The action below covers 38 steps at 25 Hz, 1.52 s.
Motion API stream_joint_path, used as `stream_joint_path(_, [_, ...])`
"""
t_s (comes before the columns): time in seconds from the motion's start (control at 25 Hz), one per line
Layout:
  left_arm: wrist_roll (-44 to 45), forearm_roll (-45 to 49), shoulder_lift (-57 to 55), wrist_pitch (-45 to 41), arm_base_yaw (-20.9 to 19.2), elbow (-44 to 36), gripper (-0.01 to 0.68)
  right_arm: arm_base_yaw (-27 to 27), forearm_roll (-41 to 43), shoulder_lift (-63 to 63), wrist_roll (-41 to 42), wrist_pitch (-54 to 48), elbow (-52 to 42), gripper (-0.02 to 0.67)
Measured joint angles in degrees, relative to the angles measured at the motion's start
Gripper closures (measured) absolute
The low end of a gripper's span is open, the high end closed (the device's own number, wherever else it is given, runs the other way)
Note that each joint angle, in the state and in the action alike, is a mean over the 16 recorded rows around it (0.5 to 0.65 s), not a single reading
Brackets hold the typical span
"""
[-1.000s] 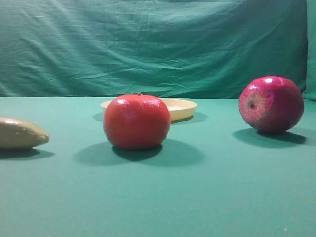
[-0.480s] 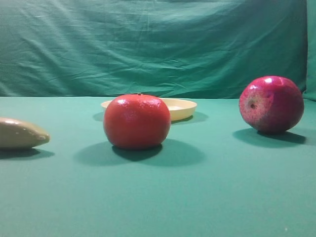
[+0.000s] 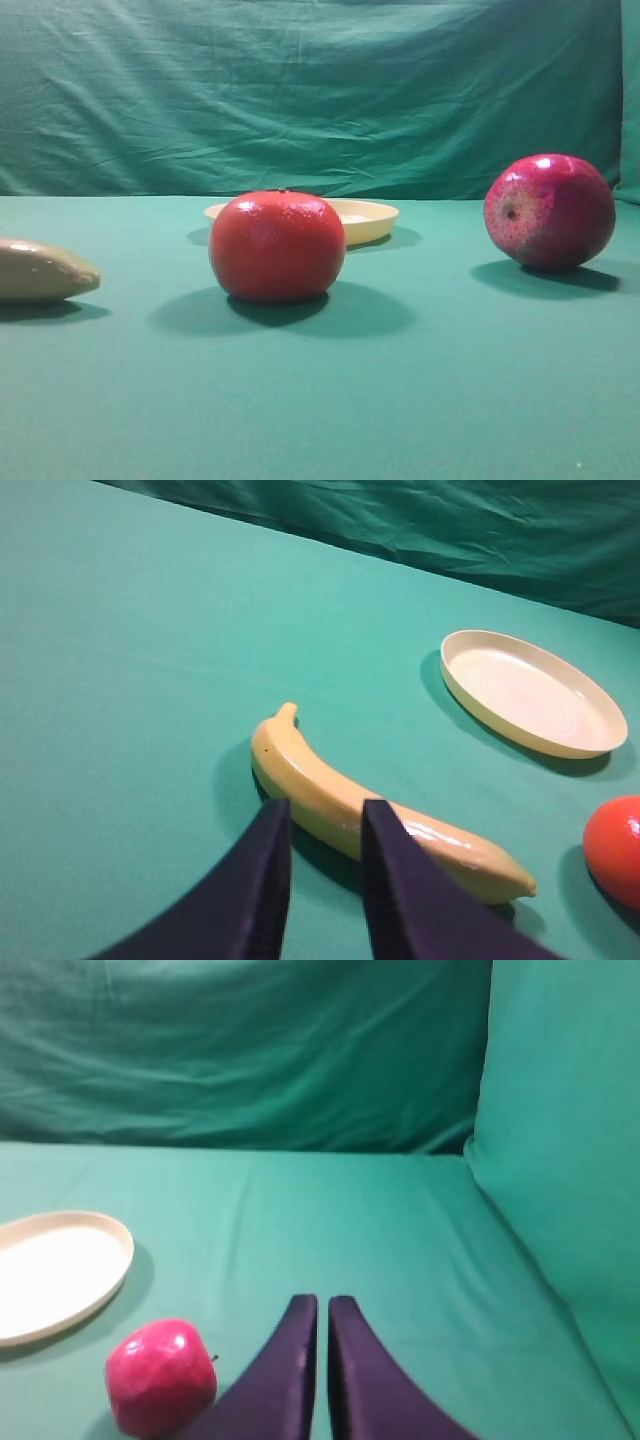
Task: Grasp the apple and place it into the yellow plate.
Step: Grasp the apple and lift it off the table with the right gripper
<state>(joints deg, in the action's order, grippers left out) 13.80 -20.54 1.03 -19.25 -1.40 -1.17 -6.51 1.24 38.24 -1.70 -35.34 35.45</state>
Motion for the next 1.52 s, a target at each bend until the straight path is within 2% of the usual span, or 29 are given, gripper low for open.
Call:
stream_joint_path(0.2, [-0.03, 0.00, 0.00, 0.00, 0.00, 0.00, 0.516, 0.00, -10.83, 9.73, 12.83, -5.29, 5.40, 0.643])
stream_joint_path(0.36, [-0.05, 0.00, 0.00, 0.00, 0.00, 0.00, 0.516, 0.00, -20.97, 15.98, 25.25, -6.92, 7.70, 0.589])
stream_joint_path(0.48, [-0.08, 0.00, 0.00, 0.00, 0.00, 0.00, 0.516, -0.02, -27.61, 19.91, 33.92, -7.41, 8.80, 0.505])
stream_joint_path(0.76, [-0.11, 0.00, 0.00, 0.00, 0.00, 0.00, 0.516, -1.68, -36.13, 27.89, 47.96, -8.17, 11.22, 0.228])
stream_joint_path(0.92, [-0.11, 0.00, 0.00, 0.00, 0.00, 0.00, 0.516, -3.40, -36.32, 32.50, 50.74, -8.08, 13.28, 0.093])
stream_joint_path(1.08, [-0.11, 0.00, 0.00, 0.00, 0.00, 0.00, 0.516, -5.15, -34.16, 37.69, 49.99, -7.21, 15.73, 0.019])
stream_joint_path(1.36, [-0.11, 0.00, 0.00, 0.00, 0.00, 0.00, 0.516, -6.96, -29.25, 48.34, 46.25, -5.18, 20.50, 0.006])
stream_joint_path(1.52, [-0.11, 0.00, 0.00, 0.00, 0.00, 0.00, 0.516, -7.04, -27.14, 54.30, 44.39, -4.35, 22.88, 0.033])
